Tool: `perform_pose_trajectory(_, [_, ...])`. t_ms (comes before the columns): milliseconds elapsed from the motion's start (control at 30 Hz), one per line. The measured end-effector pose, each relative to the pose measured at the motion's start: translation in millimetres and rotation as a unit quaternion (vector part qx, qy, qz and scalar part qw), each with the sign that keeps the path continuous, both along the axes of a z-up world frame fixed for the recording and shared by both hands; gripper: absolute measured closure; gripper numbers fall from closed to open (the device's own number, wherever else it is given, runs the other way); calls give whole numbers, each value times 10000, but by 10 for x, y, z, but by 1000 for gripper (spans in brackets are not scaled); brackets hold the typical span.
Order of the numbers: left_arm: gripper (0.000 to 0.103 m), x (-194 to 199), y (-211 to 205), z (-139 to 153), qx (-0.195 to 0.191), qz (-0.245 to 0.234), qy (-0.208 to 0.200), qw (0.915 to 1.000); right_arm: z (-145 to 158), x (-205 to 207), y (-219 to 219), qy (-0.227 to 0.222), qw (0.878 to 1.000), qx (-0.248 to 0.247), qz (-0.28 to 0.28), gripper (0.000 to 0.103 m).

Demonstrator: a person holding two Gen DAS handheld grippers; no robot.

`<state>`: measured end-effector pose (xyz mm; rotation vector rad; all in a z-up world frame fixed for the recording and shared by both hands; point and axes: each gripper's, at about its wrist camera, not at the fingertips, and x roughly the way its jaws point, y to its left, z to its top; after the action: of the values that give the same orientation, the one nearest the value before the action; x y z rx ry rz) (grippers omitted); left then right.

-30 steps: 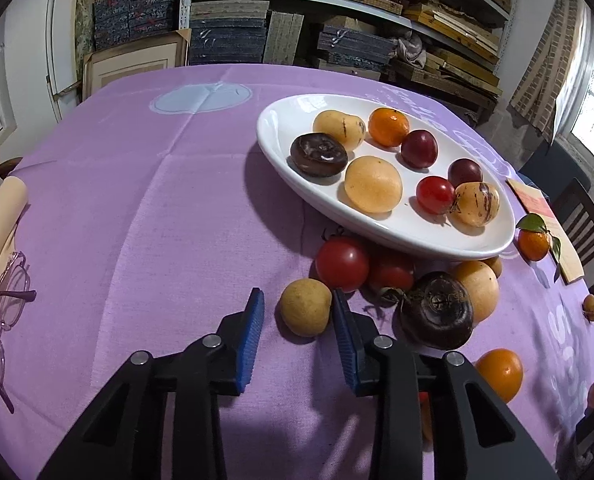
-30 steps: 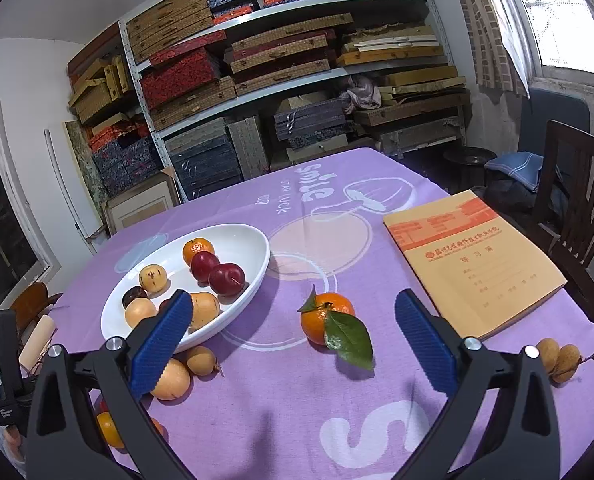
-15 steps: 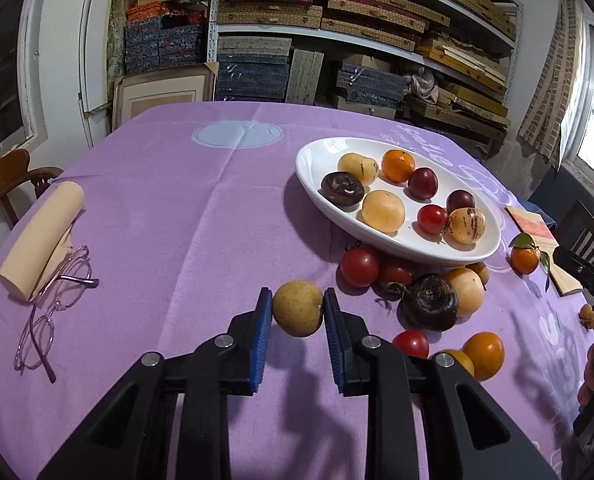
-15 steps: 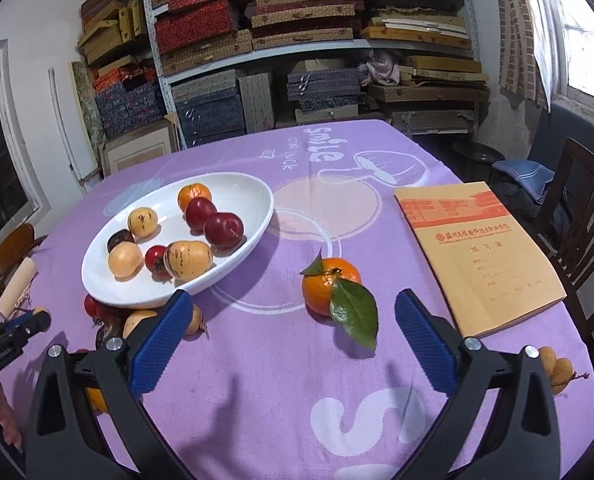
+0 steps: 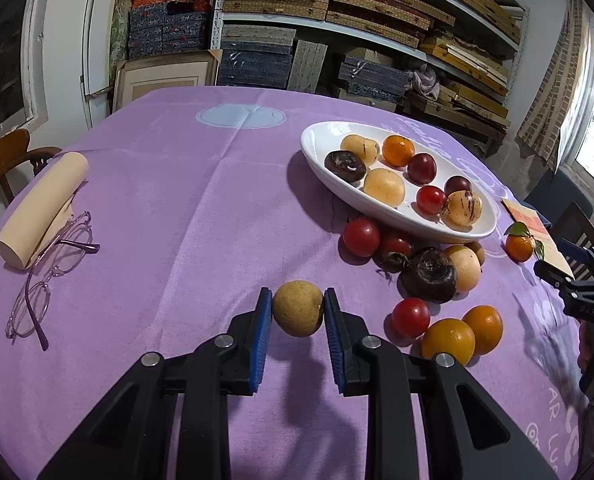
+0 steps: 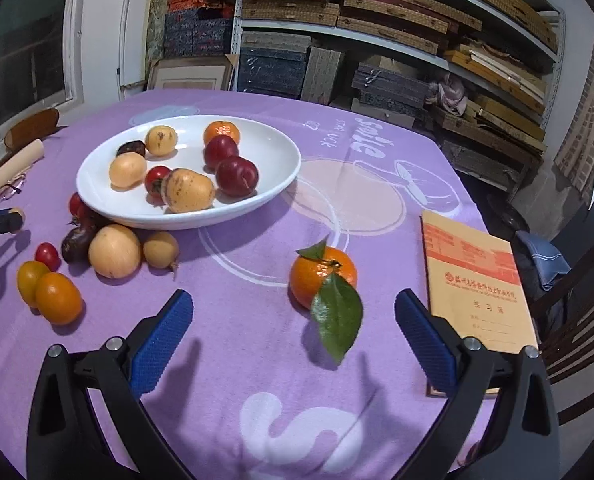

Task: Organize fruits
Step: 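Hold the brown fruit with the left gripper while the right grasps the leafy tangerine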

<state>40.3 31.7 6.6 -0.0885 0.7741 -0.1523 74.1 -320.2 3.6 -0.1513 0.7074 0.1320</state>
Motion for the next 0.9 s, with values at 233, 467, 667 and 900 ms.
perform_pose_trajectory(233, [77,35,-12,-45,-13,-21,112,9999,-112,388,-97,237,9995,151,-157,4])
perform_pose_trajectory(467, [77,48,-16,-61,-20,-62,153,9999,-140,443,-170,395,9982,391,-223,18])
perform_pose_trajectory(667, [77,58,-24,-61,-12,-71,158,9998,-187,467,-171,543,9975,413,-189,29])
perform_pose_trajectory(900, [77,56,-27,-64,-4,-74,165,9998,-228,489,-115,649,9974,298,-128,50])
